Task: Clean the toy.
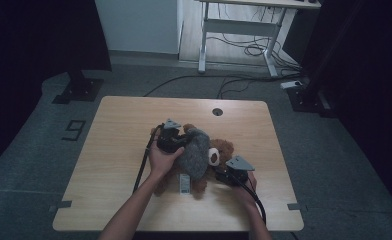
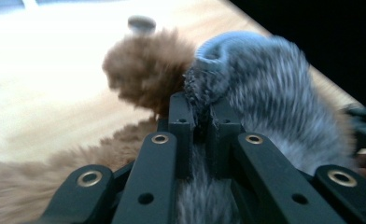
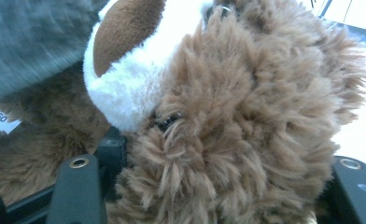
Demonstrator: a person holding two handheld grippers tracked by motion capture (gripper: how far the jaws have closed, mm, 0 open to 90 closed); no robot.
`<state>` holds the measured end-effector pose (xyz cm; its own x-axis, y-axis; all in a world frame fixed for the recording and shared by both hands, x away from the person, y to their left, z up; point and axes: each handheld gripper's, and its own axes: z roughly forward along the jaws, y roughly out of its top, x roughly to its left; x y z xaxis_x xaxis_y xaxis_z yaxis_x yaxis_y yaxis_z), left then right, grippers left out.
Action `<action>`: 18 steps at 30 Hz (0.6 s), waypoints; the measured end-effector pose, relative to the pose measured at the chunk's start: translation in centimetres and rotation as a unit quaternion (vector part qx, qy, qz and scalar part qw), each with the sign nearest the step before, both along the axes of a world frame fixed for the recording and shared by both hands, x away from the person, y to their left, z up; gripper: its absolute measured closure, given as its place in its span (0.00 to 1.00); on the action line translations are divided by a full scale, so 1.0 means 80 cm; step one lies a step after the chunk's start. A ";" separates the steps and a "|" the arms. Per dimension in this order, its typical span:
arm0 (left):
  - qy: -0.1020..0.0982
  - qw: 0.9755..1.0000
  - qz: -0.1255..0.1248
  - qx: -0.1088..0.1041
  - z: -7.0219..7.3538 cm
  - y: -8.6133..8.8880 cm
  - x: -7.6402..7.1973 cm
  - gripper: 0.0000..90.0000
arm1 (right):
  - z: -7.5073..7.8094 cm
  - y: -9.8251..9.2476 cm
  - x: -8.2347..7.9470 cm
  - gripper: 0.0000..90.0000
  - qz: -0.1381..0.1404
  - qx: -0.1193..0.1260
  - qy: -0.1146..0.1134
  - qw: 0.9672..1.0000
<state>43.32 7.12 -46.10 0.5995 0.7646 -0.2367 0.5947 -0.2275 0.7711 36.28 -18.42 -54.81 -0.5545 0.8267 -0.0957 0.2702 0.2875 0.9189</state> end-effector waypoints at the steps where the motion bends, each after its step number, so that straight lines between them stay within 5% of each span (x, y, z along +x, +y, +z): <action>1: -0.003 1.000 0.001 0.004 -0.004 0.000 0.001 0.91 | 0.000 -0.001 0.000 0.38 0.001 -0.001 0.001 1.000; 5: -0.014 1.000 -0.001 0.005 -0.016 0.003 -0.008 0.93 | 0.001 -0.003 0.000 0.29 0.002 0.004 0.008 1.000; 10: -0.011 1.000 -0.009 -0.019 -0.024 0.013 -0.025 0.93 | 0.013 -0.007 -0.007 0.13 0.000 0.018 0.054 0.998; 18: -0.026 0.998 -0.009 -0.047 -0.031 0.023 -0.055 0.93 | 0.030 -0.027 -0.025 0.01 0.039 0.047 0.090 0.994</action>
<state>38.95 8.99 -48.61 0.6264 0.7291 -0.2757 0.5496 -0.1623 0.8195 34.29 -20.61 -52.40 -0.6180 0.7815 0.0853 0.4123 0.2298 0.8816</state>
